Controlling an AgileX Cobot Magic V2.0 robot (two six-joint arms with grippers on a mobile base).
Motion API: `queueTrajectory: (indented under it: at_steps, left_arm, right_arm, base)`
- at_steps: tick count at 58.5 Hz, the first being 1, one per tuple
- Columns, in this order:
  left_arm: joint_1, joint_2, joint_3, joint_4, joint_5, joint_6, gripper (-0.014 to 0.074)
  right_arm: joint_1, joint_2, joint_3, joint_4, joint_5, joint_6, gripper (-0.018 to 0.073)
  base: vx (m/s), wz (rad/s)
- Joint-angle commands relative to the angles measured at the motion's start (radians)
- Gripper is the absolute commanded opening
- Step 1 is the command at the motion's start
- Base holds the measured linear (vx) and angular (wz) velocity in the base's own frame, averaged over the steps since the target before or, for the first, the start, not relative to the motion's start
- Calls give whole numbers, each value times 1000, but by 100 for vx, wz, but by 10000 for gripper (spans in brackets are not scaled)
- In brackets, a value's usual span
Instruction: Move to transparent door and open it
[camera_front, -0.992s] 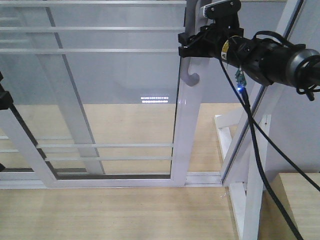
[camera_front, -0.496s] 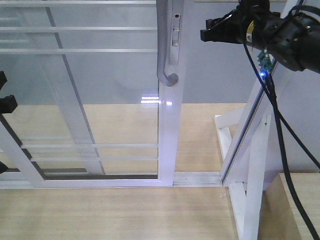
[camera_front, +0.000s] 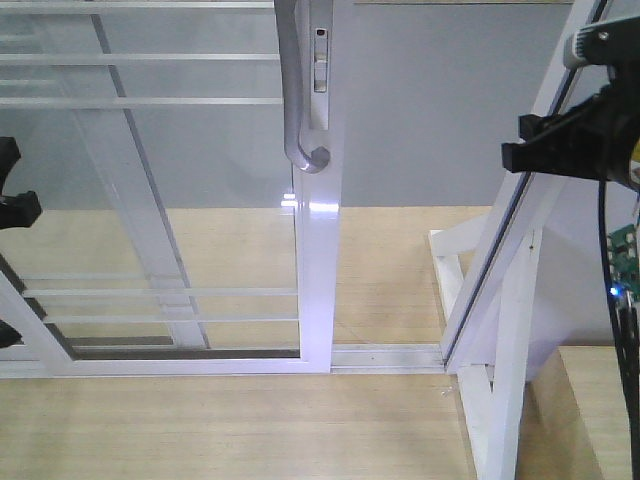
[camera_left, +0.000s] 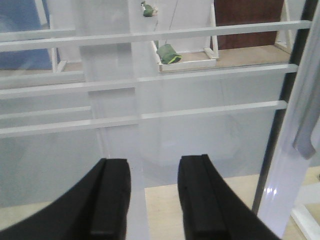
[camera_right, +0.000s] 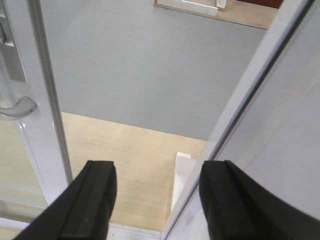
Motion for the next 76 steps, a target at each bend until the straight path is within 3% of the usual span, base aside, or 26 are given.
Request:
queueTrajectory:
  at_steps: [1, 6, 15, 27, 44, 64, 76]
  left_arm:
    - [-45, 16, -34, 82, -102, -9, 380]
    - [-100, 86, -34, 109, -168, -24, 383]
    - [-164, 281, -44, 108, -419, -78, 413]
    - [-217, 541, -195, 109, -541, -82, 446]
    - [-297, 748, -501, 110, -523, -92, 454]
    - [-297, 916, -756, 109, -461, -96, 454]
    - [-324, 968, -839, 113, -453, -170, 454]
  right_arm:
    - [-3, -86, 11, -15, -42, -1, 438]
    - [-3, -122, 25, -14, -38, 12, 438]
    - [-3, -134, 25, -11, -28, 11, 438]
    - [-3, -134, 25, -11, -30, 11, 438]
    - [-3, -134, 25, -11, -29, 11, 438]
    - [-3, -134, 25, -13, 8, 6, 438]
    - [-3, -134, 25, -15, 23, -10, 438]
  base:
    - [0, 0]
    - [0, 0]
    - [0, 0]
    - [0, 0]
    - [0, 0]
    - [0, 0]
    - [0, 0]
